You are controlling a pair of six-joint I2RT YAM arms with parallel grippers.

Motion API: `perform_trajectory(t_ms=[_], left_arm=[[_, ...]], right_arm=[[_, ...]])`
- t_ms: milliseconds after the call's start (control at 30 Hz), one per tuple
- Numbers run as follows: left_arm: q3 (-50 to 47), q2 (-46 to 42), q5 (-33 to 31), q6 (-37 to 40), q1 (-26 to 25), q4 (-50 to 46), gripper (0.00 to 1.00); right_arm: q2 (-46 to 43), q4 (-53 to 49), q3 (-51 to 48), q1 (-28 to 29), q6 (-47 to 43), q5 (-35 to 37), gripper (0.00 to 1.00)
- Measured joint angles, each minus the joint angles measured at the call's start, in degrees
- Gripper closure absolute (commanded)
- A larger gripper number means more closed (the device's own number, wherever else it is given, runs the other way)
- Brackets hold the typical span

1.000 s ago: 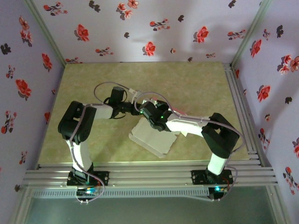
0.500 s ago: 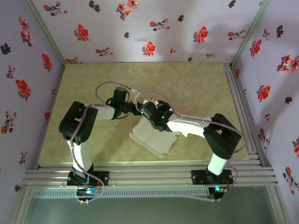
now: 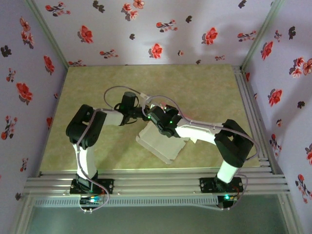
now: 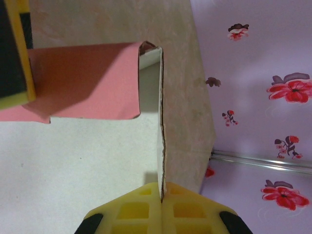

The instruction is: Fold the paper box

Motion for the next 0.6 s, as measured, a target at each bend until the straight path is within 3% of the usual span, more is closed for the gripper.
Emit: perform_trajectory(t_ms=[600], left_arm=[[0.09, 0.11, -7.63, -0.35, -1.81, 3.45, 0.76]], right_arm=[[-0.44, -2.71, 0.61, -0.33, 2.21, 0.17, 0.98]])
